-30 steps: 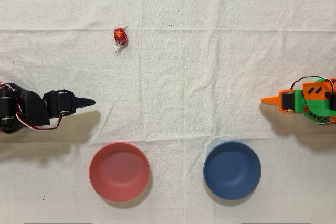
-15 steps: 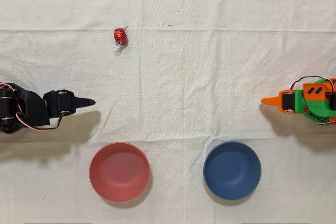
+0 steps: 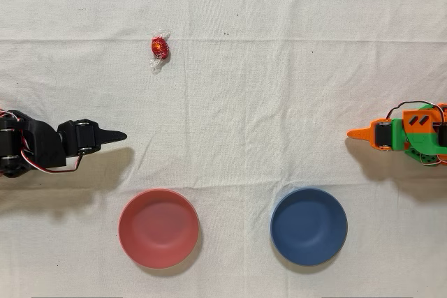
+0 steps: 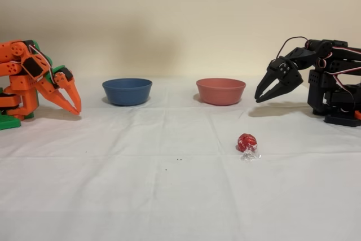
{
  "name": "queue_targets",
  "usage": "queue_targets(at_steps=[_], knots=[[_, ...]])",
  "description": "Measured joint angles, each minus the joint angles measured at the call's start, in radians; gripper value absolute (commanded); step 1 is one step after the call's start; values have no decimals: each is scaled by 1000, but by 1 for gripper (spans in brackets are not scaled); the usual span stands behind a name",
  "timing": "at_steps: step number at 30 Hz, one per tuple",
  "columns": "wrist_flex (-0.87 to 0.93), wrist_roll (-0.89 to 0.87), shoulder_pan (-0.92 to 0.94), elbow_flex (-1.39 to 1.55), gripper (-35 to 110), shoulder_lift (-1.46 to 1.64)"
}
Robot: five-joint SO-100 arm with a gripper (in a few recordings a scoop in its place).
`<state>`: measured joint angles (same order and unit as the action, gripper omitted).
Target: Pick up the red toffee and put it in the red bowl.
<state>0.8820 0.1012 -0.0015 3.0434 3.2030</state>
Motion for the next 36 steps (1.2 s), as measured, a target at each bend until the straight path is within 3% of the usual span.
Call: queue_targets(at_steps=[24, 36], knots=[[-5, -12, 0, -5, 0, 0], [268, 35, 2, -308, 0, -2]])
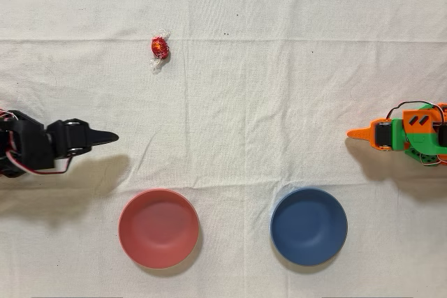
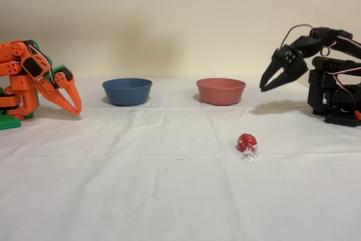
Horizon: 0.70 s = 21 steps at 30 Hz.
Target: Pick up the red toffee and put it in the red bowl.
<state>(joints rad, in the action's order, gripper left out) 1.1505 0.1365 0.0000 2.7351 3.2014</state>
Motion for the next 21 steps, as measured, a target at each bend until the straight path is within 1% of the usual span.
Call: queue_targets(at_steps=[6, 11, 21], knots=[[100, -31, -2, -241, 0, -173], [138, -61, -2, -437, 0, -359], [132, -80, -189, -718, 0, -680]])
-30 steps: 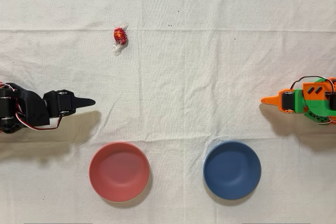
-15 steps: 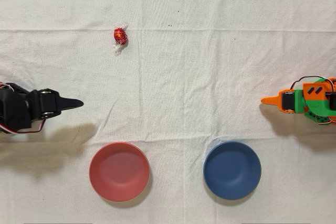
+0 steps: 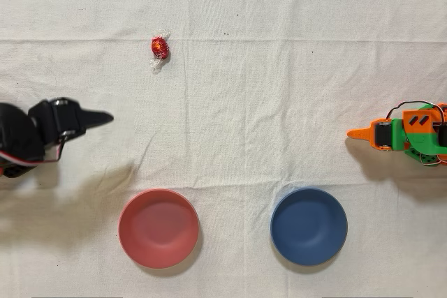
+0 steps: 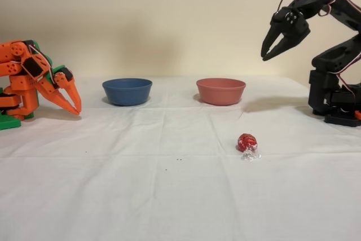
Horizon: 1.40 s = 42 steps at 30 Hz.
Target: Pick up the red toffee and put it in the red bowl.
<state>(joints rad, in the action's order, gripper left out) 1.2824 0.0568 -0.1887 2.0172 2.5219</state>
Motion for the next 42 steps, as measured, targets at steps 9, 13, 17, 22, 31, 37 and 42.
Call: queue_targets(at_steps=[9, 13, 17, 22, 31, 37, 42], knots=[[-103, -34, -103, -95, 0, -276], [-117, -51, -153, -140, 0, -368], [-117, -51, -196, -183, 0, -445], [-123, 101, -224, -210, 0, -485], [-156, 370, -253, -261, 0, -614], [-201, 313, -298, -272, 1, -672], [-221, 245, -337, -287, 1, -707]])
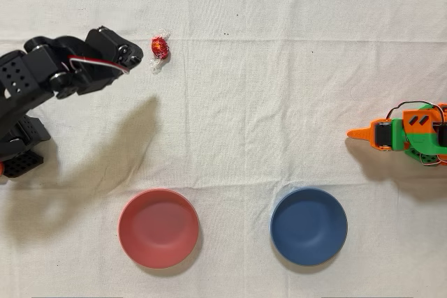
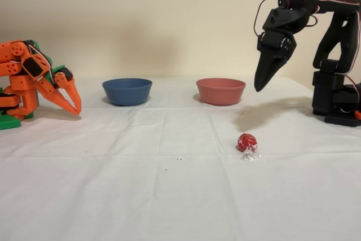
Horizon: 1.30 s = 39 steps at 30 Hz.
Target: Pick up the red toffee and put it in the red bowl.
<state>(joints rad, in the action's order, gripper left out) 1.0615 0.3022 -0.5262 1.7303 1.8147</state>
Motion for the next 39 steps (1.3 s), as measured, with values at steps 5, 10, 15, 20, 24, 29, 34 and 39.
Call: queue_targets(at_steps=[5, 10, 15, 20, 24, 29, 34, 39], knots=[[-25, -124, -11, -20, 1, -20], [-49, -219, -11, -44, 1, -74], [-83, -284, -18, -75, 3, -147], [-98, -296, -44, -104, 9, -210], [-107, -296, -44, -109, 18, -236], [-104, -302, -44, -114, 29, -261], [-104, -304, -55, -114, 36, -265], [-124, -314, -67, -69, 36, -267]])
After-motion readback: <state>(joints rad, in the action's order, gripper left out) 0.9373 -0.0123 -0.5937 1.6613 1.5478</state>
